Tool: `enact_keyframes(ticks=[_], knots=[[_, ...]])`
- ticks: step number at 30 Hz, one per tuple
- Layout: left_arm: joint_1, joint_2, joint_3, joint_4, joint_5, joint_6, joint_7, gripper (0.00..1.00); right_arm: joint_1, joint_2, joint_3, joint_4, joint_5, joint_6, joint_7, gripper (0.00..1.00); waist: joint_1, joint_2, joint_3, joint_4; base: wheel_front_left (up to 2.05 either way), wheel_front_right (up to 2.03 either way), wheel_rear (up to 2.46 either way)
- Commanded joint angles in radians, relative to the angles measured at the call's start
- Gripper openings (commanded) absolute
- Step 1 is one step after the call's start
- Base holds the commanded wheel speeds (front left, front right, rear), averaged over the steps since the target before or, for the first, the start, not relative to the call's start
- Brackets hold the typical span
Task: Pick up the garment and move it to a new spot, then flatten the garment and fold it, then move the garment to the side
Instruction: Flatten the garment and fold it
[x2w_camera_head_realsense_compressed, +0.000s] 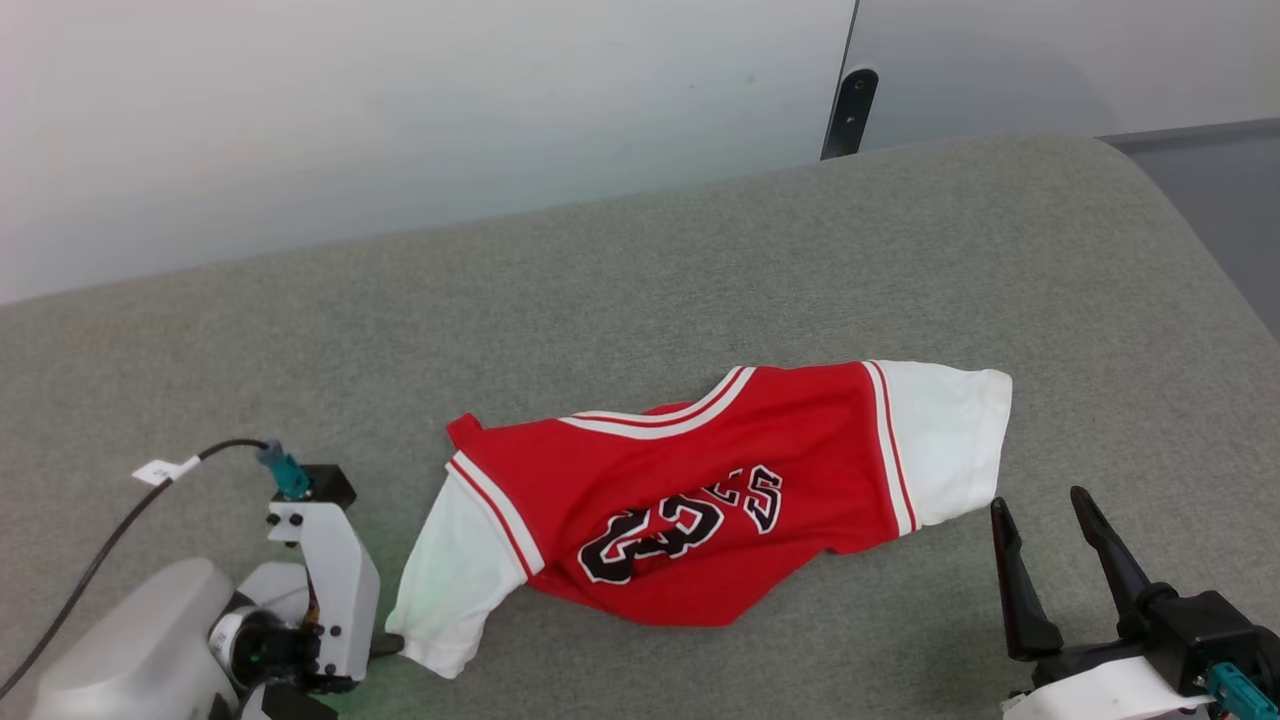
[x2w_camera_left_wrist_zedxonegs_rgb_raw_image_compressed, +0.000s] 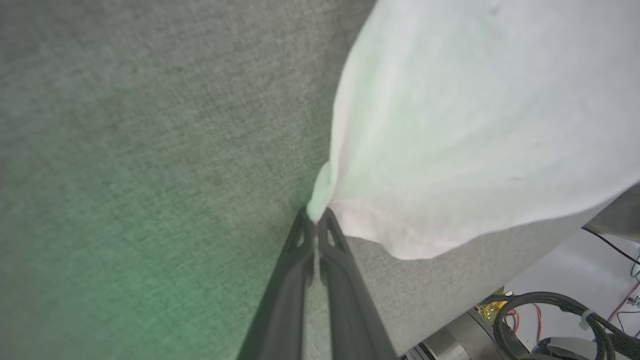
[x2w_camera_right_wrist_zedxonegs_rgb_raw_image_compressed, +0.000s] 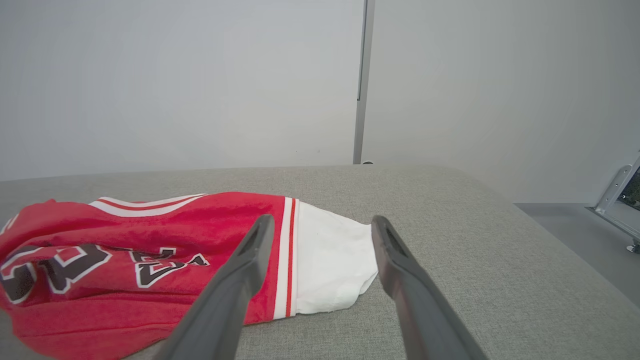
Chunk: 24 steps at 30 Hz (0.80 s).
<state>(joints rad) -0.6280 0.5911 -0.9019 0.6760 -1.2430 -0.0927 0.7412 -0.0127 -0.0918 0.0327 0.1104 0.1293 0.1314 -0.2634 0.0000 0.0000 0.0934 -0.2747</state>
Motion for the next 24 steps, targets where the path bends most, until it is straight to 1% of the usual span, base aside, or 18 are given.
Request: enact_keyframes(ticks=[1,7,11,15,17,22,24], knots=[[0.075,-0.037,-0.037,0.014,0.002,-0.006,0.007,0.00,-0.009,0.000,0.002,0.002,0.003,-0.001,-0.002,1.00,0.0000,0.0000,-0.001,0.000,0.00,0.00,0.00],[0.047,-0.044,-0.027,0.021,0.004,-0.019,-0.020,0.00,-0.034,-0.026,0.017,0.013,0.016,-0.002,-0.002,1.00,0.0000,0.0000,-0.007,0.001,0.00,0.00,0.00],[0.024,-0.046,-0.024,0.030,0.009,-0.026,-0.039,0.00,-0.077,-0.072,0.054,0.041,0.035,-0.002,-0.002,1.00,0.0000,0.0000,-0.014,0.006,0.00,0.00,0.00],[0.006,-0.049,-0.030,0.036,0.018,-0.032,-0.051,0.00,-0.138,-0.123,0.089,0.087,0.081,-0.002,0.008,1.00,0.0000,0.0000,-0.019,0.013,0.00,0.00,0.00],[-0.003,-0.050,-0.030,0.036,0.019,-0.034,-0.058,0.00,-0.178,-0.153,0.109,0.118,0.107,-0.002,0.044,1.00,0.0000,0.0000,-0.021,0.019,0.00,0.00,0.00],[-0.032,-0.058,-0.035,0.036,0.027,-0.038,-0.078,0.00,-0.310,-0.255,0.182,0.190,0.164,-0.002,0.161,1.00,0.0000,0.0000,-0.019,0.039,0.00,0.00,0.00],[-0.042,-0.064,-0.038,0.036,0.026,-0.038,-0.083,0.00,-0.357,-0.293,0.238,0.229,0.198,-0.002,0.230,1.00,0.0000,0.0000,-0.018,0.049,0.00,0.00,0.00]])
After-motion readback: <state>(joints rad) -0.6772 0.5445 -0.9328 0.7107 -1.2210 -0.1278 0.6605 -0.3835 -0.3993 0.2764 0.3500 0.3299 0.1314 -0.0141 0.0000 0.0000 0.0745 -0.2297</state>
